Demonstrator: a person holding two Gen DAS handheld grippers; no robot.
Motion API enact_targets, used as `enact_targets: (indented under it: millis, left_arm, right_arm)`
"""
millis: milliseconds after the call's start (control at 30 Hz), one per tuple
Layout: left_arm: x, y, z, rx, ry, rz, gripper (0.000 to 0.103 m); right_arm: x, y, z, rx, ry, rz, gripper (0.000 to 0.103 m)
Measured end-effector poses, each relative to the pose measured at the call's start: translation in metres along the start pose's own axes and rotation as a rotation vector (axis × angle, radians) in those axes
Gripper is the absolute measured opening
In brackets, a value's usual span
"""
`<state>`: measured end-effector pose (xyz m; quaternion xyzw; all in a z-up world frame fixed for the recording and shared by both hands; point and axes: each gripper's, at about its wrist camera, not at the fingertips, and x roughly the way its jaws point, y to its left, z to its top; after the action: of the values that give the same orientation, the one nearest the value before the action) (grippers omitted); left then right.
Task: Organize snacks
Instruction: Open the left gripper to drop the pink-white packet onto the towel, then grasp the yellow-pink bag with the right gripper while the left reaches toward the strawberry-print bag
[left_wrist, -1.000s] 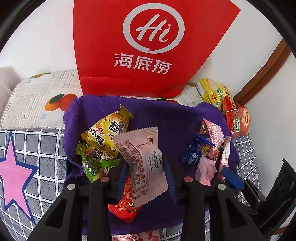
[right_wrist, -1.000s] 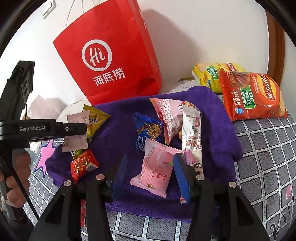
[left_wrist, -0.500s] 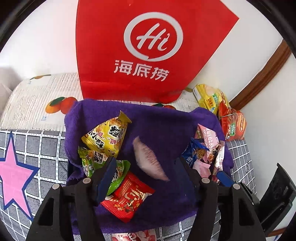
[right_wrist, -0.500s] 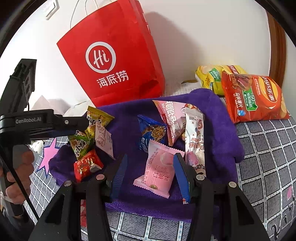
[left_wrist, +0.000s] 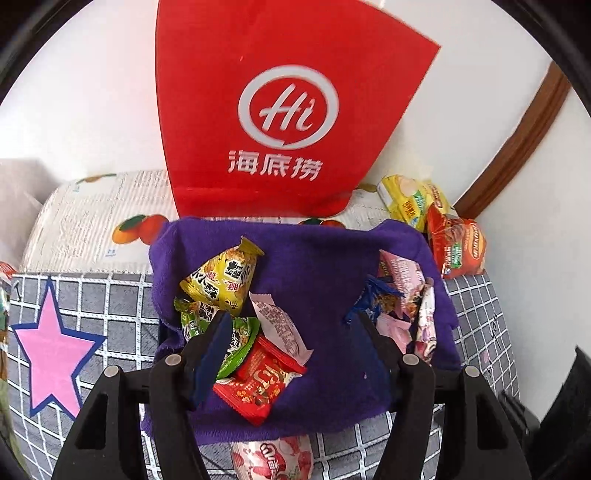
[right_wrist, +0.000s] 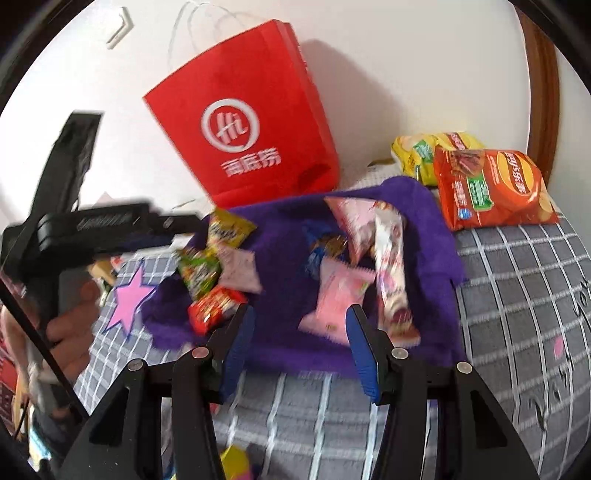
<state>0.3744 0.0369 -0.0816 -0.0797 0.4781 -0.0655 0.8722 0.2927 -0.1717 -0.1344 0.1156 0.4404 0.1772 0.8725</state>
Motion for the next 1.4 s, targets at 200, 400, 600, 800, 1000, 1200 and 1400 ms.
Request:
enact_targets:
  millis: [200, 400, 600, 800, 1000, 1200, 1400]
  left_arm:
    - [-0.033, 0.0, -0.011, -0.002, -0.025, -0.004, 0.065]
    - [-0.057, 0.01, -0.05, 0.038, -0.027, 0.066, 0.068]
    - [-0.057, 0.026, -0.086, 0.004, 0.021, 0.033, 0.068]
    - [-0.052, 0.031, -0.118, 0.029, 0.062, 0.057, 0.068]
    - [-0.043, 0.034, -0.134, 0.039, 0.099, 0.088, 0.068]
    - [-0.033, 0.031, -0.14, 0.053, 0.115, 0.102, 0.068]
    - [-0.016, 0.023, -0.138, 0.048, 0.124, 0.084, 0.068]
  right_arm:
    - [-0.034, 0.033, -0.041, -0.041, 0.064, 0.049, 0.062]
    - [-0.036, 0.064, -0.089, -0.104, 0.096, 0.103, 0.072]
    - [-0.012, 0.08, -0.117, -0.158, 0.183, 0.056, 0.073]
    - [-0.003, 0.077, -0.138, -0.194, 0.165, -0.021, 0.075]
    - [0.01, 0.074, -0.148, -0.17, 0.202, 0.033, 0.079]
    - [-0.001, 0.068, -0.153, -0.144, 0.103, 0.024, 0.068]
    - [-0.022, 0.045, -0.143, -0.114, 0.041, -0.012, 0.068]
